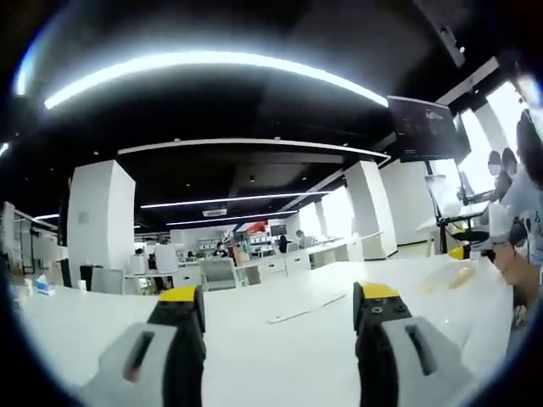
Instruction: Snap each plastic latch of the storage box into its locked position after aligning the lid with the box until every specified latch is closed and the lid sits flush.
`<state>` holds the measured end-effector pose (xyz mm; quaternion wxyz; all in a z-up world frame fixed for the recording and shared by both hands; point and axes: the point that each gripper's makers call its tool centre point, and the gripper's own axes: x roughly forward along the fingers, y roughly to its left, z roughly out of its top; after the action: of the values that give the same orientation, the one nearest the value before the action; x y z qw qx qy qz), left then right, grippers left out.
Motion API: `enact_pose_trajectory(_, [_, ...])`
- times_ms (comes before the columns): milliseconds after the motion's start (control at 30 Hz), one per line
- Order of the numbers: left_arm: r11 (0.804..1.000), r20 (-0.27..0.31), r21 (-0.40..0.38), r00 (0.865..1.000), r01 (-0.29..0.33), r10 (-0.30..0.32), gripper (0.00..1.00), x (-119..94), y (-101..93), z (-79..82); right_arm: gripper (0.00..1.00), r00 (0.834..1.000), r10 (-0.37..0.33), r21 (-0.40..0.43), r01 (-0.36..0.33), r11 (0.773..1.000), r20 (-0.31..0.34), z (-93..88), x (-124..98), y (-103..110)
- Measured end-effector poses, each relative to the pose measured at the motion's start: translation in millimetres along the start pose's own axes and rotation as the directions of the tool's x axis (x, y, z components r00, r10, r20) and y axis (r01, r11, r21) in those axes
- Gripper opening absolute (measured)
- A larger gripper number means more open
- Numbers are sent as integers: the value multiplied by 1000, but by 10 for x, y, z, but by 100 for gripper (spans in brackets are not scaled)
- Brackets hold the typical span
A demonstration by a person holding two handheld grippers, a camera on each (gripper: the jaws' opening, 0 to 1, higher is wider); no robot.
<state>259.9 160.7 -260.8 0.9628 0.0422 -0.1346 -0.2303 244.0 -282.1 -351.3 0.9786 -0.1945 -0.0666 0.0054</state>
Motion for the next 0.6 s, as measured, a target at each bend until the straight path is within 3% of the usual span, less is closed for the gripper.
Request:
enact_pose_trajectory(133, [998,-11,11,998,60,-60,72,171,-158,45,46,1000,-9,7,9,1000,7,16,-11,-11])
enact_pose_trajectory(200, [991,-34,18,991,131,-130,73,268,-316,46,46,1000,-15,12,15,1000,15,31,-19,-19])
enact_pose_trajectory(400, [973,-42,34,973,229,-228,74,460,-649,118,46,1000,-29,32,29,999,11,23,-19,-62])
enact_pose_trajectory(500, [958,-48,39,958,284,-282,74,574,-850,144,46,999,-31,37,31,999,8,14,-15,-76])
enact_pose_trajectory(600, [933,-75,45,933,356,-352,74,673,-1087,121,46,999,-35,40,35,999,6,7,-13,-77])
